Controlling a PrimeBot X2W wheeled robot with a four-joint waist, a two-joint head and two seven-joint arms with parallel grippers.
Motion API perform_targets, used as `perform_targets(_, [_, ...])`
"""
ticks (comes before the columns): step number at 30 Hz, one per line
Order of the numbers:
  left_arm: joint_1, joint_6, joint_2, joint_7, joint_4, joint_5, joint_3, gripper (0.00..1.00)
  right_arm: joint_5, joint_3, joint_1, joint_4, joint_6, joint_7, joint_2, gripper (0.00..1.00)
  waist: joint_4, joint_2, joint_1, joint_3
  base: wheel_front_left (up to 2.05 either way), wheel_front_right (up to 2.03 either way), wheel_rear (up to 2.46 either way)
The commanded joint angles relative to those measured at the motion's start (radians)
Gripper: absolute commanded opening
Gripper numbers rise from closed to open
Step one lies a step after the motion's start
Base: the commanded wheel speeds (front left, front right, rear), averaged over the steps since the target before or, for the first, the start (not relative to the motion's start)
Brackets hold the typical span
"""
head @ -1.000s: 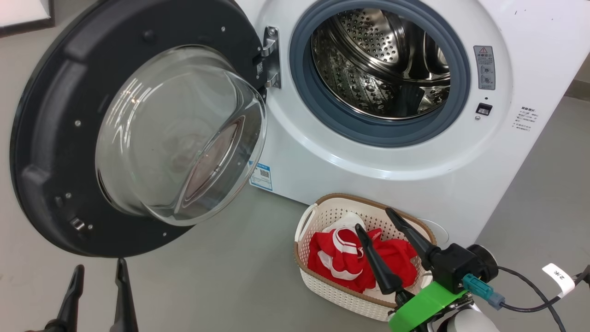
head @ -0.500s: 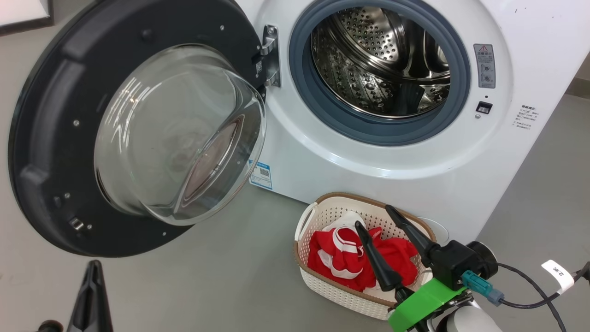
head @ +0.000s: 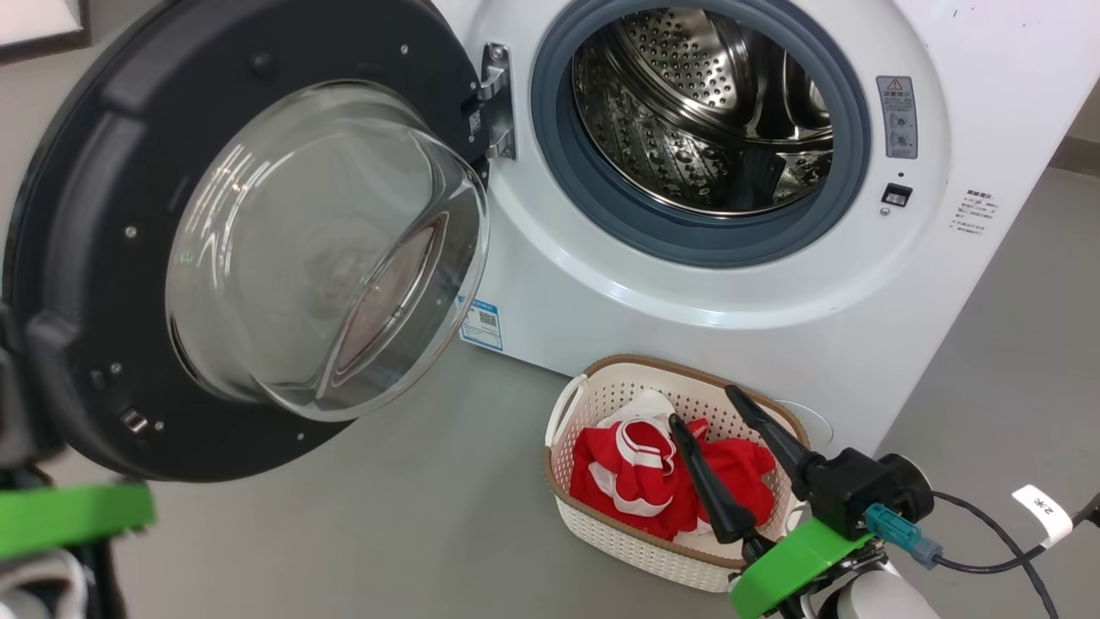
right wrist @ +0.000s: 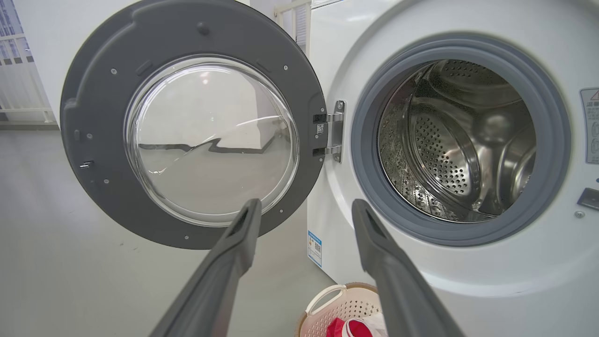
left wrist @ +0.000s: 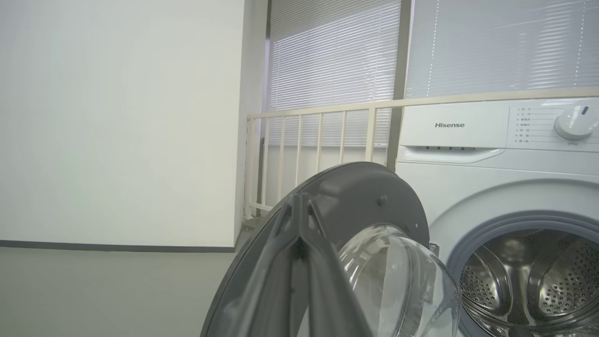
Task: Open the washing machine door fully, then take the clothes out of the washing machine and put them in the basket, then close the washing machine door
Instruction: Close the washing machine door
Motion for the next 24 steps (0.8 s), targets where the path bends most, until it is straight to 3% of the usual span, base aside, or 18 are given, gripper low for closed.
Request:
perform_targets(1, [-0.072, -0.008, 0.040, -0.009, -0.007, -0.024, 0.053, 0.00, -0.005, 0.010, -0.029, -0.021, 0.006, -0.006, 0.003, 1.00, -0.002, 0.0000, 0.0000, 0.001, 0.00, 0.00, 0.00])
perform_targets(10, [-0.346, -0.075, 0.088, -0.007, 0.259, -0.198, 0.160, 0.00, -0.022, -0.012, -0.025, -0.015, 0.006, -0.006, 0.003, 1.00, -0.011, 0.0000, 0.0000, 0.012, 0.00, 0.00, 0.00])
perform_targets(24, [-0.673, -0.155, 0.105, 0.186, 0.803, -0.465, 0.254, 0.00, -0.028, -0.021, -0.019, -0.008, 0.006, -0.006, 0.003, 1.00, -0.029, 0.0000, 0.0000, 0.022, 0.00, 0.00, 0.00])
